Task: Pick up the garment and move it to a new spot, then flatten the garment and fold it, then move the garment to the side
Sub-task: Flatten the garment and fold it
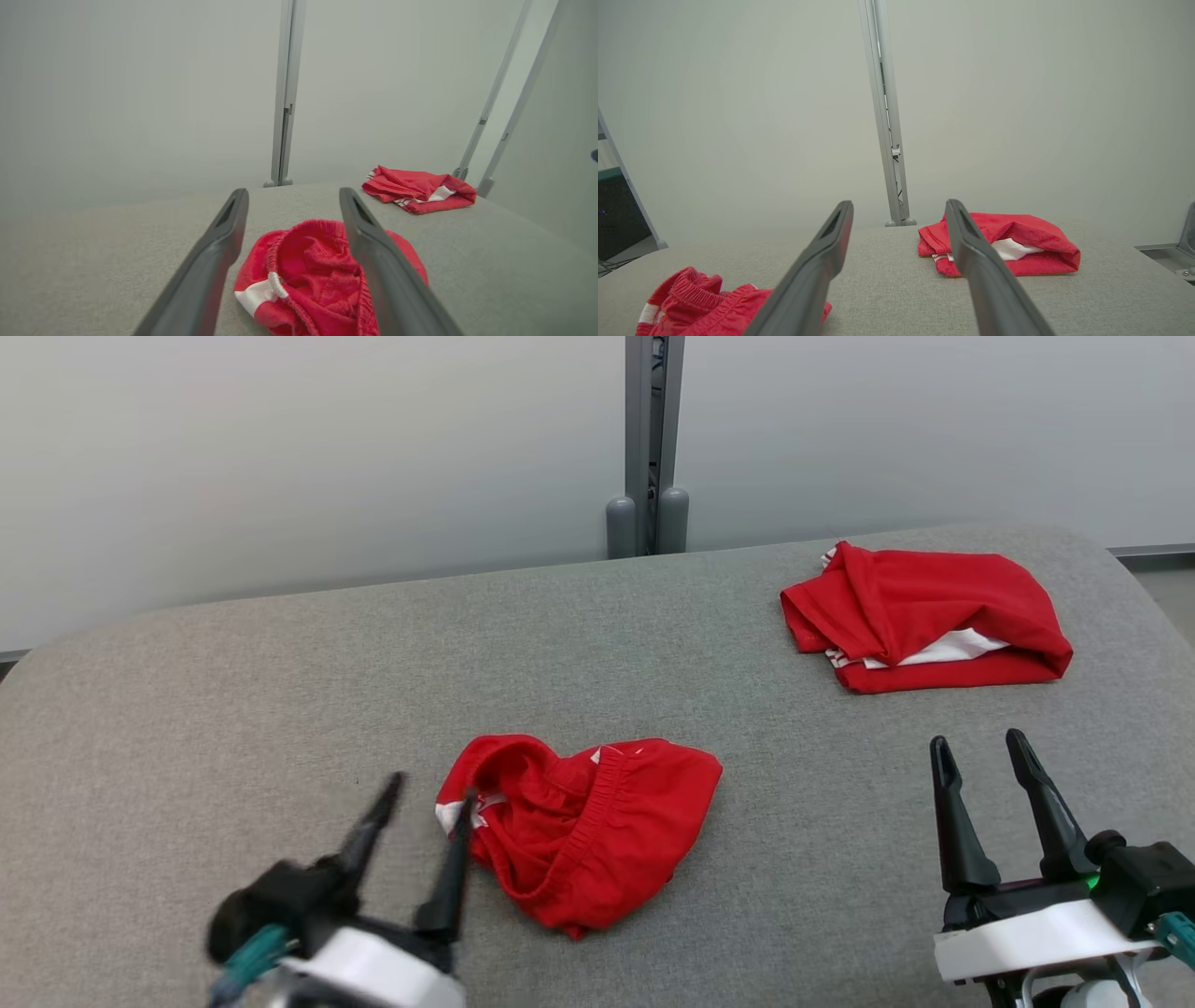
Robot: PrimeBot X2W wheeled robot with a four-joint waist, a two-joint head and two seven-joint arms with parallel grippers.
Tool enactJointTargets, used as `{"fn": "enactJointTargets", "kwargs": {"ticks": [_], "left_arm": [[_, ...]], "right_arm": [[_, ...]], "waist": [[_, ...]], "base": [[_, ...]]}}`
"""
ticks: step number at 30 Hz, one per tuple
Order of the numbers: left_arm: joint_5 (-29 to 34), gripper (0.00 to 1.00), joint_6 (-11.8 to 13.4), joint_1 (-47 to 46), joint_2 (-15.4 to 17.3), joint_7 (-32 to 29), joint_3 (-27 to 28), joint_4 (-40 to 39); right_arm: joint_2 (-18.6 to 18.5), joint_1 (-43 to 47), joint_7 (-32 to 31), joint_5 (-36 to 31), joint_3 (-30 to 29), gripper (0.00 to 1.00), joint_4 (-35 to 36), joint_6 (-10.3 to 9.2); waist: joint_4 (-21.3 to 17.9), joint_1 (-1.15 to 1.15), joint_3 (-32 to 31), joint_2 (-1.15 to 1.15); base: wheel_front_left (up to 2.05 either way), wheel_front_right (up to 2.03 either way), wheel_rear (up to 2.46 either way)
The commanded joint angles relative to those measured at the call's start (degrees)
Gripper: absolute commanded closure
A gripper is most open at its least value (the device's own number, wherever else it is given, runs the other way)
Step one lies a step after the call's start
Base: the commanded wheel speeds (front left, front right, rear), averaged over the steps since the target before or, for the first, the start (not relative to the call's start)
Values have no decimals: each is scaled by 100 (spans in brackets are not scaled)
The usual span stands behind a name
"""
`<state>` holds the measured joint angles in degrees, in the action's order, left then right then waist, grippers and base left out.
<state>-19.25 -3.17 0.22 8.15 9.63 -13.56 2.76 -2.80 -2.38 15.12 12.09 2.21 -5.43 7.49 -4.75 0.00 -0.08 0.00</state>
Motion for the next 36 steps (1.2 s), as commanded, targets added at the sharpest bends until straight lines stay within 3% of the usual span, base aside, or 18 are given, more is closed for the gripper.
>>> {"fn": "enactJointTargets", "kwargs": {"ticks": [1,5,9,25,31,36], "left_arm": [[0,0,-105,-190,-23,-222,-185,69],[-270,0,-331,-721,-177,-1125,-882,267],[-357,0,-377,-1259,-208,-1851,-1242,658],[-519,0,-353,-2786,-292,-2347,-1254,2661],[-713,0,-335,-2962,-332,-2522,-1194,3015],[-1143,0,-394,-2959,-379,-3077,-1257,3117]], "right_arm": [[-23,-63,0,-31,-31,0,11,1],[-24,-155,0,-65,-34,0,8,1],[-22,-296,0,-3,27,0,51,1],[-23,-628,1,189,103,0,115,1],[-23,-591,0,209,74,0,73,1],[-23,-582,1,227,92,0,-15,1]], "waist": [[-28,0,18,0],[-183,0,106,0],[-405,0,346,0],[-806,0,1012,0],[-802,0,968,0],[-758,0,905,0]], "base": [[0,0,0],[0,0,0],[0,0,0],[0,0,0],[0,0,0],[0,0,0]]}}
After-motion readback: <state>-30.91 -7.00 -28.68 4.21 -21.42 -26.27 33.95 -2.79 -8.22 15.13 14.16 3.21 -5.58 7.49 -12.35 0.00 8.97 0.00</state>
